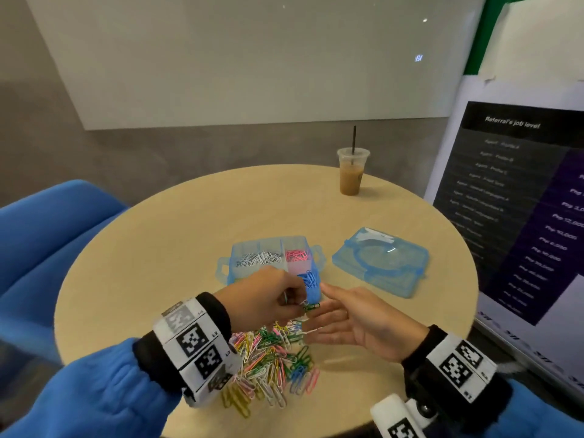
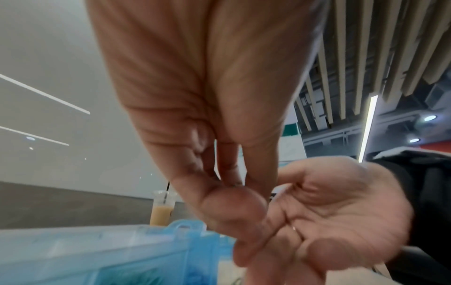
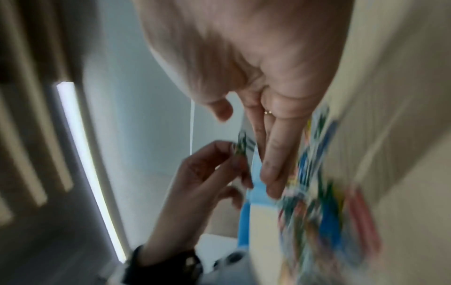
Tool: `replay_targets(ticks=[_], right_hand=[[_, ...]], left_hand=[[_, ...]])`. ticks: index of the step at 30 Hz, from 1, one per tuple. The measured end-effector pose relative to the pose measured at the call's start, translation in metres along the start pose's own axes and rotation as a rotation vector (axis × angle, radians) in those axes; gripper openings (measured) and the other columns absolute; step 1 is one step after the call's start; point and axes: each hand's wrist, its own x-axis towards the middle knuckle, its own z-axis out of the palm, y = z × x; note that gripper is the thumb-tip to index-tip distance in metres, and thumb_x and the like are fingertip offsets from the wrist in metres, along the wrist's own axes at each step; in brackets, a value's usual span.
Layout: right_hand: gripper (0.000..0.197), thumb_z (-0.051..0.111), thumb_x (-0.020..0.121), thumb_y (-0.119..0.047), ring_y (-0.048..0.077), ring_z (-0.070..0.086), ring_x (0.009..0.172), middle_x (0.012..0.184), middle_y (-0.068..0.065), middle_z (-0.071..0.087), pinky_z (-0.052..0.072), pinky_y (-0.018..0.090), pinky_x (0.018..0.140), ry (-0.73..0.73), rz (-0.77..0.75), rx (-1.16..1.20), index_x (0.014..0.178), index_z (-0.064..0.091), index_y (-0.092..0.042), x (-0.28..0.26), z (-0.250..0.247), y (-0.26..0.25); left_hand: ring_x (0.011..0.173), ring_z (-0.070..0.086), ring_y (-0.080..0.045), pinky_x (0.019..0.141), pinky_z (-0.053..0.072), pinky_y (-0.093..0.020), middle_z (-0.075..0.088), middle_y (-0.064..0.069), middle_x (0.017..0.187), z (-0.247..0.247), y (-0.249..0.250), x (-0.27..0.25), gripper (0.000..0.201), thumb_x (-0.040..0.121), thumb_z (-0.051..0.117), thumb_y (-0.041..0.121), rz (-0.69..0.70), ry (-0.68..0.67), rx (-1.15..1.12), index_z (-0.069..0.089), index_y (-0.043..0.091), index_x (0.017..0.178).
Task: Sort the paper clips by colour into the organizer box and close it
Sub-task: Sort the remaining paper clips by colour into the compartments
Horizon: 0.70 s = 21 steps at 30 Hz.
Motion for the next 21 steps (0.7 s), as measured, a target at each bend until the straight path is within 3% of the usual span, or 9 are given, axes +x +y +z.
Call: replay_targets(ticks=[4,6,9,12,14,18,21], right_hand=[[0.063,0.038,0.101,-0.04,0.043,0.065,0.105,0.116,0.035,0.062,0.059,0.037,0.084,-0.189,0.077,0.402,0.122,0.055,0.017,0.002,0.016,0.008],[0.057,0.037,0.101,-0.034,0.041,0.066,0.099,0.11,0.033,0.063,0.06,0.038,0.078,-0.233,0.079,0.56,0.123,0.055,0.015,0.005,0.021,0.01],[0.047,0.037,0.102,-0.029,0.03,0.068,0.083,0.094,0.024,0.065,0.061,0.037,0.074,-0.2,0.074,0.606,0.114,0.06,0.011,0.012,0.025,0.013],[0.047,0.035,0.103,-0.028,0.03,0.071,0.075,0.091,0.024,0.068,0.061,0.037,0.072,-0.191,0.063,0.642,0.106,0.063,0.01,0.015,0.028,0.013],[0.049,0.036,0.103,-0.029,0.032,0.07,0.083,0.099,0.025,0.067,0.061,0.039,0.077,-0.202,0.04,0.647,0.11,0.062,0.012,0.014,0.03,0.012],[0.058,0.041,0.099,-0.035,0.039,0.06,0.113,0.123,0.029,0.057,0.054,0.046,0.091,-0.249,0.014,0.663,0.125,0.055,0.015,0.011,0.032,0.014],[0.064,0.038,0.1,-0.042,0.042,0.056,0.121,0.134,0.032,0.051,0.048,0.048,0.099,-0.294,0.005,0.701,0.124,0.056,0.015,0.009,0.033,0.019]], left_hand=[[0.075,0.06,-0.014,0.065,0.045,-0.018,0.066,-0.003,0.086,0.002,0.005,-0.008,0.01,0.091,0.064,0.021,-0.011,0.058,-0.032,0.063,0.011,0.092],[0.075,0.059,-0.011,0.068,0.047,-0.021,0.066,0.001,0.085,0.005,0.006,-0.011,0.007,0.09,0.065,0.023,-0.015,0.072,-0.024,0.064,0.015,0.091],[0.069,0.055,-0.005,0.066,0.045,-0.017,0.065,0.004,0.082,0.005,0.007,-0.015,0.005,0.09,0.066,0.023,-0.02,0.119,-0.022,0.066,0.019,0.09],[0.072,0.057,-0.006,0.069,0.046,-0.017,0.067,0.006,0.082,0.002,0.005,-0.02,0.004,0.088,0.068,0.022,-0.038,0.186,-0.038,0.07,0.021,0.091],[0.075,0.06,-0.005,0.071,0.048,-0.018,0.069,0.008,0.081,-0.001,0.003,-0.022,0.006,0.086,0.07,0.021,-0.048,0.22,-0.046,0.073,0.023,0.091],[0.075,0.063,0.002,0.067,0.048,-0.011,0.069,0.015,0.075,-0.007,0.001,-0.025,0.01,0.086,0.071,0.018,-0.069,0.26,-0.096,0.077,0.024,0.09],[0.075,0.064,0.004,0.064,0.046,-0.007,0.071,0.014,0.076,-0.01,-0.001,-0.026,0.012,0.087,0.07,0.017,-0.067,0.264,-0.116,0.077,0.025,0.09]])
